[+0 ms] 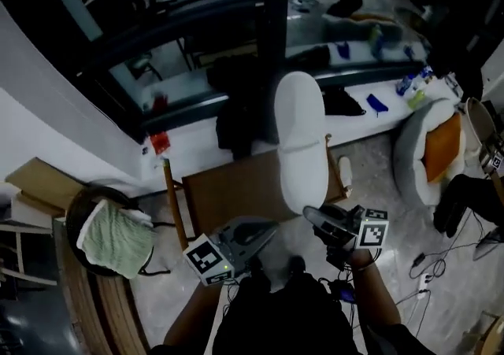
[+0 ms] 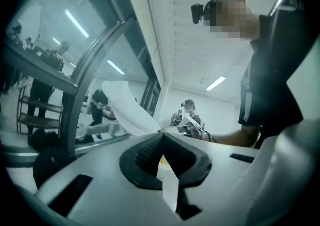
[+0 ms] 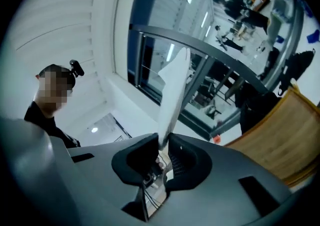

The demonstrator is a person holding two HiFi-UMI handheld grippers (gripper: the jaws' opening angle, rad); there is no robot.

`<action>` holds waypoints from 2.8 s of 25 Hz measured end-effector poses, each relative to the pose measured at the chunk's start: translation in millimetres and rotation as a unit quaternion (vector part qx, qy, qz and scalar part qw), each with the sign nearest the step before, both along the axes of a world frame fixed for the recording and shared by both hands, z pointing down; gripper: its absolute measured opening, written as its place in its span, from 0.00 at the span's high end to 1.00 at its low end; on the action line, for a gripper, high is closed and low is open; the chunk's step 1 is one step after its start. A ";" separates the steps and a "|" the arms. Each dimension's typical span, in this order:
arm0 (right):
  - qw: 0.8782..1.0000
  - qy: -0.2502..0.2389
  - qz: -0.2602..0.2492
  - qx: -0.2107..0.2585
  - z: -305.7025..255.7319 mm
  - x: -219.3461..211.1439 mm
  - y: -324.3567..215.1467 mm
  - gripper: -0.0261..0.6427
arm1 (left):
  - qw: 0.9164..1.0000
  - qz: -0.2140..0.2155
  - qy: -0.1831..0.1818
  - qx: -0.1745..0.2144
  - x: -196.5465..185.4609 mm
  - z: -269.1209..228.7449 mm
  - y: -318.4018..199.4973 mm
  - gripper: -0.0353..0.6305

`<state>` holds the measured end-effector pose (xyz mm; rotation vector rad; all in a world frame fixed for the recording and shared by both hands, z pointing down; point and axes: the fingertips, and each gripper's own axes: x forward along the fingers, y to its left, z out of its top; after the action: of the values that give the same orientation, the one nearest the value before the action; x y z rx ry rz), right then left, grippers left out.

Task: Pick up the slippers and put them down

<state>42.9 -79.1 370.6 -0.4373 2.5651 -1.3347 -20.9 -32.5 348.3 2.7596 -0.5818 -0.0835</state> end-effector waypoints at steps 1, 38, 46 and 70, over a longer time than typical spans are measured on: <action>1.000 -0.006 0.000 0.024 -22.0 1.4 -6.9 0.86 | 1.000 0.008 -0.002 0.016 1.6 -17.3 -4.2 0.93; 0.990 -0.060 -0.001 0.124 -96.8 11.3 10.9 0.87 | 0.989 0.054 0.027 0.132 0.1 -93.4 30.0 0.93; 0.999 -0.012 0.020 0.044 -15.1 32.2 -10.9 0.87 | 0.995 0.078 0.045 0.030 27.8 -52.2 19.7 0.93; 0.986 0.020 0.027 -0.160 271.3 93.3 -25.2 0.87 | 0.993 0.026 -0.040 -0.104 98.5 196.4 -5.6 0.93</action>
<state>136.2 -104.3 641.9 -0.5895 2.3524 -1.7418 77.6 -38.1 544.6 2.5814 -0.5080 0.0959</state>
